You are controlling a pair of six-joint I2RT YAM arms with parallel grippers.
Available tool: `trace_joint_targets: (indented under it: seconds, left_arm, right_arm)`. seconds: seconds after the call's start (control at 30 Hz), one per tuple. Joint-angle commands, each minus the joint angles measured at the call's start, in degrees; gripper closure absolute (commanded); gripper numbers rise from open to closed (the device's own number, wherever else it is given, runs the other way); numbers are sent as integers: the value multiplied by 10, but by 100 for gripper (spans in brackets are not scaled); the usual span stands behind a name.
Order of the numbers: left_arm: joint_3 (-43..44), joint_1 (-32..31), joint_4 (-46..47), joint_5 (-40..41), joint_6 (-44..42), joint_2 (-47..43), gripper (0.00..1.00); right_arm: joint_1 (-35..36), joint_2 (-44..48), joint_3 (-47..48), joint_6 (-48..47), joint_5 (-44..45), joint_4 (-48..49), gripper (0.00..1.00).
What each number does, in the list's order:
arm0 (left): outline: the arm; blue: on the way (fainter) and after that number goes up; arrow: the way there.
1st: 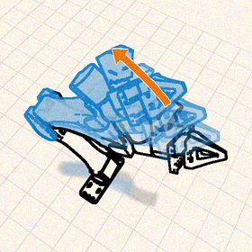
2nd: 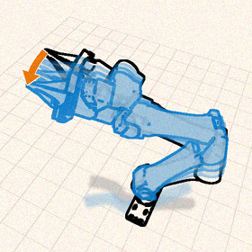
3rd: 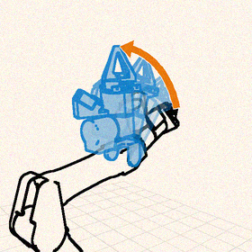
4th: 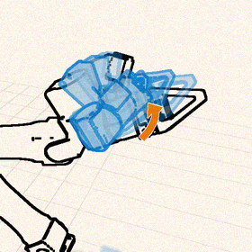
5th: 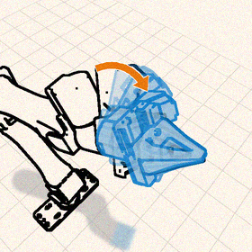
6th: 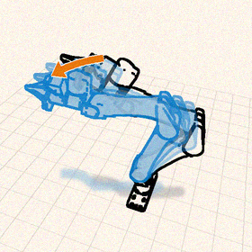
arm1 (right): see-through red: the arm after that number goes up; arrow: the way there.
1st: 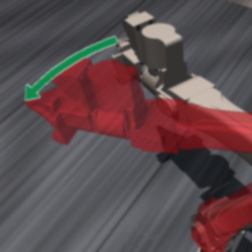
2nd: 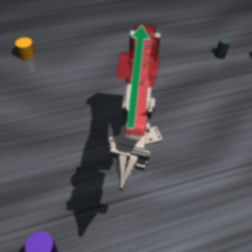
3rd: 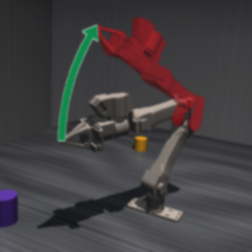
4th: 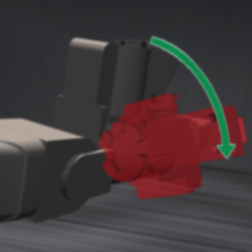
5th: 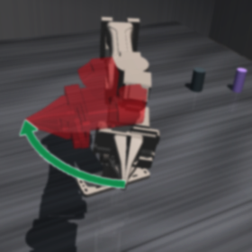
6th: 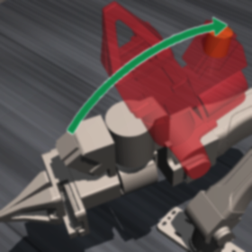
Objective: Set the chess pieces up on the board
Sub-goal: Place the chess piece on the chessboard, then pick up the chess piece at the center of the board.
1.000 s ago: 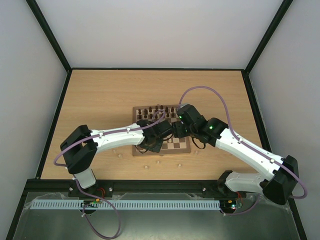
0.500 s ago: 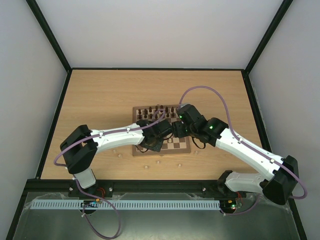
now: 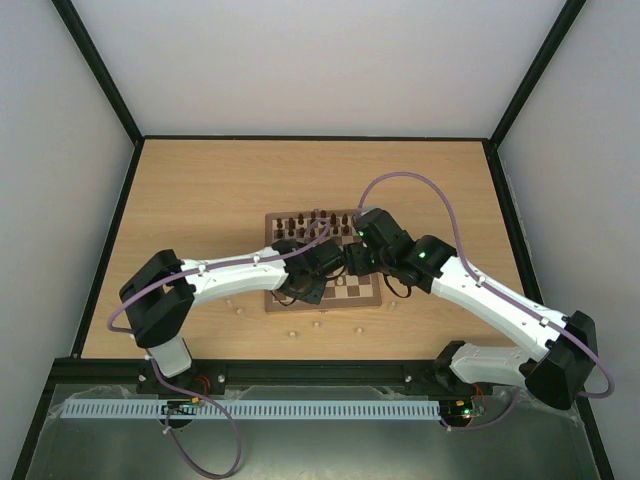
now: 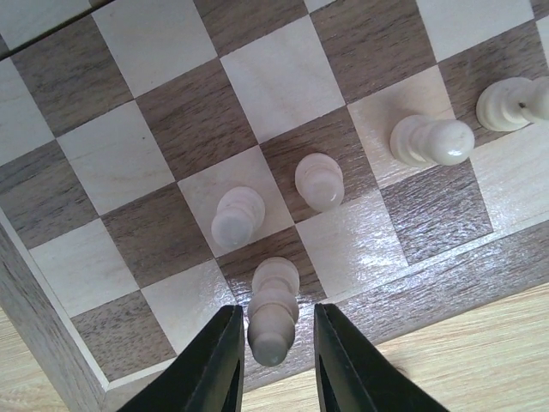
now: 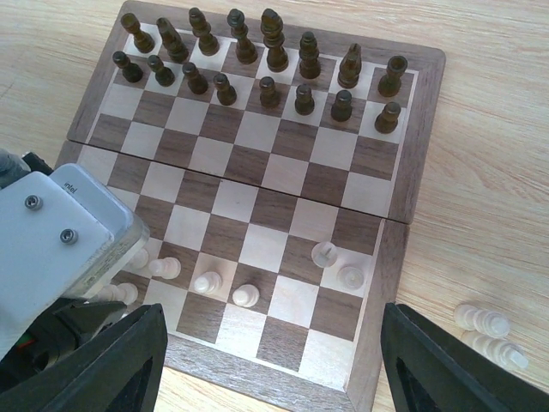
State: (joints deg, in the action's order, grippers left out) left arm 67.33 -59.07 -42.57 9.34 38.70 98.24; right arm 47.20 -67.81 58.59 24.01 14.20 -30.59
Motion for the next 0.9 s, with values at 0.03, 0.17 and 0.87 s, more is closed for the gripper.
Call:
trace_joint_targets:
  seconds: [0.03, 0.17, 0.87]
  left_arm:
    - [4, 2, -13, -1, 4, -29, 73]
    - [24, 2, -37, 20, 7, -53, 70]
    - [-125, 140, 82, 4, -25, -299, 1]
  right_arm:
    - [2, 2, 0, 2, -7, -13, 31]
    - [2, 2, 0, 2, -5, -13, 31]
    - [-60, -17, -8, 35, 11, -8, 1]
